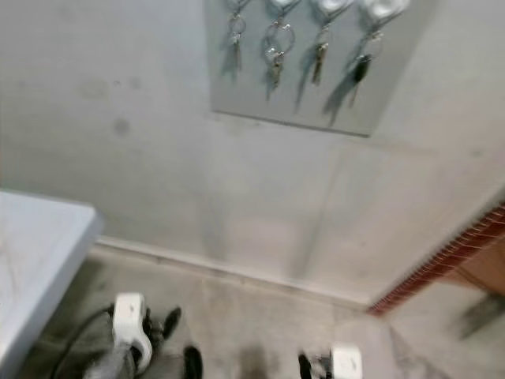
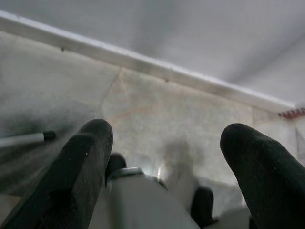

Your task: Hang keys on a hook

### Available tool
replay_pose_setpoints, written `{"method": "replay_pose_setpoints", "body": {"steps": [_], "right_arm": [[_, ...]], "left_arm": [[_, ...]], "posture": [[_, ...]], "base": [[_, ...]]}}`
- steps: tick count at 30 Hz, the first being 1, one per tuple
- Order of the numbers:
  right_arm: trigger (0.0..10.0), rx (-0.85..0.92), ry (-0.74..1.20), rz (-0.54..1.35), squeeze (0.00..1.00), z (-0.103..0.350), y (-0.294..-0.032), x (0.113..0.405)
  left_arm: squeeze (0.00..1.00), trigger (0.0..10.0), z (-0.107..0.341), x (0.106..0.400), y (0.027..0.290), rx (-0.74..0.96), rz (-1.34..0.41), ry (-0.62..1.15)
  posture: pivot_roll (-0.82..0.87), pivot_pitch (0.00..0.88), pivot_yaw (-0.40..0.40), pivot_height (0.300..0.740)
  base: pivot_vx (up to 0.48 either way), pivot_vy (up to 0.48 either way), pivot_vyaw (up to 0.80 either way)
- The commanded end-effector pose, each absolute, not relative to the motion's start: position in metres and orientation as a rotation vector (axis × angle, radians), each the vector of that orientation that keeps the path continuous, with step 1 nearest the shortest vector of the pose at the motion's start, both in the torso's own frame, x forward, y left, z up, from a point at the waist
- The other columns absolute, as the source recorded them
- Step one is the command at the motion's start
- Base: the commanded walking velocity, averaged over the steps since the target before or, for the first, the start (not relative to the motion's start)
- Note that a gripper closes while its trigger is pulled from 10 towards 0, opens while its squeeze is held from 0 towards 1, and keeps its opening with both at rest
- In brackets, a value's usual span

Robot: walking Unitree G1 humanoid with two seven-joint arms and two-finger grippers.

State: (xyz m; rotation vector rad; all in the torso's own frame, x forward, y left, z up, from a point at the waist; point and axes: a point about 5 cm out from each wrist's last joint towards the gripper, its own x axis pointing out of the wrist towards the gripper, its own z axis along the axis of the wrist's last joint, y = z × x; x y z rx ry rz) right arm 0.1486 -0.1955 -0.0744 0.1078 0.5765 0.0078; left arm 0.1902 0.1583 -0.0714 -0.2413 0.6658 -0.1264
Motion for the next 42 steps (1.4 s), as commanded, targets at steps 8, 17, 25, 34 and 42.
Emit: {"method": "replay_pose_setpoints", "body": {"steps": [8, 17, 25, 34, 42], "right_arm": [[10.0, 0.128, 0.622, 0.002, 0.00, -0.0807, -0.1919, 0.1366], [10.0, 0.131, 0.632, -0.005, 0.00, -0.0818, -0.1930, 0.1341], [10.0, 0.132, 0.636, -0.007, 0.00, -0.0820, -0.1934, 0.1342], [10.0, 0.131, 0.636, -0.004, 0.00, -0.0817, -0.1938, 0.1356], [10.0, 0.130, 0.632, -0.002, 0.00, -0.0813, -0.1934, 0.1365]], "left_arm": [[0.00, 10.0, -0.0667, 0.1977, 0.1631, -0.235, -0.126, 0.639], [0.00, 10.0, -0.0674, 0.1971, 0.1633, -0.234, -0.125, 0.647], [0.00, 10.0, -0.0670, 0.1982, 0.1635, -0.235, -0.123, 0.648], [0.00, 10.0, -0.0671, 0.1982, 0.1627, -0.241, -0.120, 0.647], [0.00, 10.0, -0.0667, 0.1991, 0.1627, -0.238, -0.120, 0.646]], "posture": [[-0.06, 0.144, 0.010, 0.740], [-0.06, 0.144, 0.011, 0.740], [-0.06, 0.141, 0.009, 0.740], [-0.05, 0.138, 0.007, 0.740], [-0.05, 0.137, 0.006, 0.740]], "base": [[0.000, 0.000, 0.00], [-0.196, 0.000, 0.00], [-0.288, 0.000, 0.00], [-0.284, 0.000, 0.00], [-0.270, 0.000, 0.00]]}}
